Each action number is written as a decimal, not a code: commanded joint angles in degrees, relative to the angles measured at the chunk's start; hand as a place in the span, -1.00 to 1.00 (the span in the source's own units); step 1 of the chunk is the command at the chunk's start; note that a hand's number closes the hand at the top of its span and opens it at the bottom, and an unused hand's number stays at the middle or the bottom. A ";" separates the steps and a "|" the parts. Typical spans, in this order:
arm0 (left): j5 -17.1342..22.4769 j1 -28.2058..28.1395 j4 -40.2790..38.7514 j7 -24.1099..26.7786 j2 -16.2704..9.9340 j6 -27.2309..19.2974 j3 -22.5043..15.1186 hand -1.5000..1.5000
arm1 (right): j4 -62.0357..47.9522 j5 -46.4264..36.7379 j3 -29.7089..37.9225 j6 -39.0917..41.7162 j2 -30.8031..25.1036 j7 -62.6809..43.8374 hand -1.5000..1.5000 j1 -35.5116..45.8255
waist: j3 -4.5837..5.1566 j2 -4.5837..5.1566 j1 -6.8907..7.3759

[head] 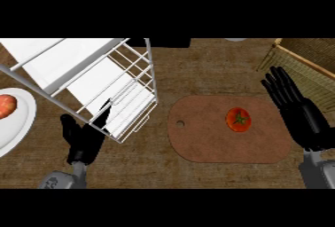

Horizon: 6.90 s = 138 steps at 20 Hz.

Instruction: Pick the tomato from the cutting board and place it in the basket

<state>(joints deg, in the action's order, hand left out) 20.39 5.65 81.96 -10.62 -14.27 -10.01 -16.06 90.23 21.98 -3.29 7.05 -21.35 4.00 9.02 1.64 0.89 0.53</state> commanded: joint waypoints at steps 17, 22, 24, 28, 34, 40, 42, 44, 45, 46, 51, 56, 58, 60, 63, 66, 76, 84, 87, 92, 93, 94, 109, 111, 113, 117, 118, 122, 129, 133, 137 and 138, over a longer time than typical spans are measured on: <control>-7.50 -5.01 10.41 12.22 -1.48 -7.46 2.55 0.00 | -1.52 -44.74 4.05 -61.24 16.94 -1.62 -1.00 -7.78 | -0.77 -1.58 0.48; -8.30 -5.72 10.44 12.85 -0.59 -8.57 1.92 0.00 | -6.02 -53.50 7.53 -67.61 18.74 -9.26 -1.00 -14.49 | -0.29 -1.15 -1.76; -8.62 -6.51 11.11 12.86 -1.40 -8.17 1.64 0.00 | -7.49 -56.03 7.17 -66.14 20.18 -12.73 -1.00 -17.33 | -0.21 -0.98 -1.53; -8.93 -7.51 11.74 13.83 -1.35 -8.20 1.32 0.00 | -9.53 -61.53 5.41 -61.63 21.25 -18.90 -1.00 -21.94 | -0.15 -0.57 -0.30; -9.22 -6.70 11.60 13.61 -0.70 -8.22 0.82 0.00 | -6.27 -67.23 0.42 -54.39 21.32 -29.79 -1.00 -21.57 | -0.32 -0.81 1.75; -9.88 -5.35 11.74 13.54 -0.36 -8.29 0.52 0.00 | -1.96 -75.76 -1.48 -48.66 21.34 -42.85 -1.00 -19.23 | -0.46 -1.09 1.96; -10.29 -4.40 10.64 13.53 0.44 -8.53 0.09 0.00 | -1.09 -79.40 -0.85 -44.85 21.34 -47.43 -1.00 -19.48 | -0.40 -0.93 0.74; -10.05 -5.21 11.23 13.74 -0.35 -8.27 0.70 0.00 | 0.17 -82.21 -1.30 -41.93 21.34 -53.21 -1.00 -18.38 | -0.54 -1.15 1.39; -9.98 -5.24 10.42 14.15 -0.78 -8.03 1.27 0.00 | 0.99 -84.04 -1.18 -39.29 21.34 -55.71 -1.00 -17.86 | -0.53 -1.06 1.21; -9.94 -4.24 10.95 13.00 0.42 -9.00 1.00 0.00 | 1.87 -85.64 -1.82 -37.69 21.34 -57.98 -1.00 -17.26 | -0.65 -1.16 0.83; -9.93 -4.34 10.57 13.32 0.49 -8.80 1.36 0.00 | 7.21 -92.85 -6.23 -29.38 21.34 -71.83 -1.00 -12.10 | -1.09 -1.42 0.59; -8.69 -2.61 10.45 12.64 -0.03 -8.24 3.43 0.00 | 8.84 -96.93 -8.91 -20.78 21.35 -80.48 -1.00 -5.11 | -1.30 -1.26 0.63; -9.30 -4.06 9.04 15.09 1.09 -8.26 2.63 0.00 | 9.78 -98.73 -11.93 -20.77 21.35 -82.39 -1.00 -4.90 | -1.34 -1.27 0.24; -8.70 -3.41 9.74 13.37 0.44 -8.43 3.74 0.00 | 11.75 -99.29 -13.33 -18.69 21.35 -84.35 -1.00 -4.59 | -1.39 -1.43 -0.12; -8.40 -3.60 9.57 15.32 -0.23 -6.67 4.06 0.00 | 8.64 -100.06 -13.16 -18.05 21.35 -86.61 -1.00 0.35 | -1.42 -1.10 0.78; -8.17 -2.59 9.21 13.10 0.03 -6.96 4.24 0.00 | 8.10 -100.41 -14.31 -16.80 21.34 -88.41 -1.00 -0.14 | -1.50 -1.04 -0.05; -7.29 -1.68 12.51 10.04 -0.88 -6.64 5.85 0.00 | 6.22 -100.67 -12.59 -16.36 21.34 -89.21 -1.00 2.78 | -1.61 -1.01 -0.13; -9.09 -3.13 11.49 12.53 1.11 -7.33 4.98 0.00 | 0.00 -98.28 -10.69 -18.07 21.34 -89.22 -1.00 4.85 | -1.63 -0.79 0.06; -8.80 -3.61 12.84 12.16 0.55 -7.18 5.86 0.00 | -1.72 -96.60 -10.32 -19.11 21.34 -89.21 -1.00 5.35 | -1.64 -0.84 0.23; -9.74 -6.14 12.49 13.98 1.46 -6.88 5.05 0.00 | -1.41 -96.12 -11.06 -20.07 21.33 -88.87 -1.00 4.22 | -1.62 -0.93 -0.20; -7.70 -4.40 13.26 12.05 -0.12 -5.21 6.93 0.00 | -2.18 -95.22 -10.42 -20.38 21.33 -89.20 -1.00 6.19 | -1.63 -0.90 -0.02; -8.85 -2.48 11.65 12.14 0.72 -5.85 6.18 0.00 | -2.74 -95.00 -10.23 -20.72 21.33 -89.20 -1.00 6.92 | -1.62 -0.83 -0.22; -11.50 -5.52 14.51 11.80 1.96 -7.06 5.24 0.00 | -9.30 -93.81 -11.12 -26.29 21.33 -88.73 -1.00 6.68 | -1.66 -0.96 0.06; -10.06 -4.54 13.25 12.92 2.31 -5.79 6.34 0.00 | -12.44 -93.73 -6.78 -29.64 21.33 -84.30 -1.00 6.75 | -1.65 -0.80 -0.04; -9.04 -2.82 14.88 9.23 1.16 -5.48 7.49 0.00 | -14.67 -92.42 -7.48 -29.96 21.33 -85.19 -1.00 8.60 | -1.67 -0.79 0.25; -11.13 -7.61 16.75 11.67 2.75 -6.07 5.74 0.00 | -14.98 -91.28 -6.87 -20.43 21.34 -81.43 1.00 10.39 | -1.64 -0.94 0.18; -11.02 -6.73 16.68 11.93 2.02 -5.45 6.55 0.00 | -18.74 -90.56 -7.82 -22.73 21.34 -81.80 1.00 11.60 | -1.65 -0.85 0.38; -11.98 -5.46 17.80 8.57 3.34 -6.99 6.27 0.00 | -20.17 -90.72 -7.26 -24.18 21.33 -78.97 1.00 11.45 | -1.66 -0.89 0.06; -11.60 0.88 10.04 9.69 3.48 -4.59 9.28 0.00 | -25.58 -91.21 -3.57 -18.80 21.33 -72.98 1.00 18.67 | -1.64 -0.70 -0.17; -12.23 -0.76 10.57 12.67 4.67 -3.69 6.29 0.00 | -37.54 -83.19 -0.09 -11.19 18.34 -60.96 1.00 29.95 | -1.73 1.13 3.89; -11.81 0.89 11.48 11.19 3.26 -2.29 6.67 0.00 | -47.73 -81.39 3.19 -9.71 14.70 -54.21 1.00 39.06 | -1.79 1.33 5.34; -13.47 0.94 10.26 12.61 6.20 -3.98 4.26 0.00 | -50.92 -82.42 3.07 -11.99 13.34 -51.33 1.00 39.30 | -1.79 1.39 4.67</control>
<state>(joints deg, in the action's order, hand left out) 8.23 5.21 93.15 1.42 -9.97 -13.22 -9.97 49.21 -61.03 -2.14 -5.16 -5.35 -52.88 41.62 0.06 1.65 4.47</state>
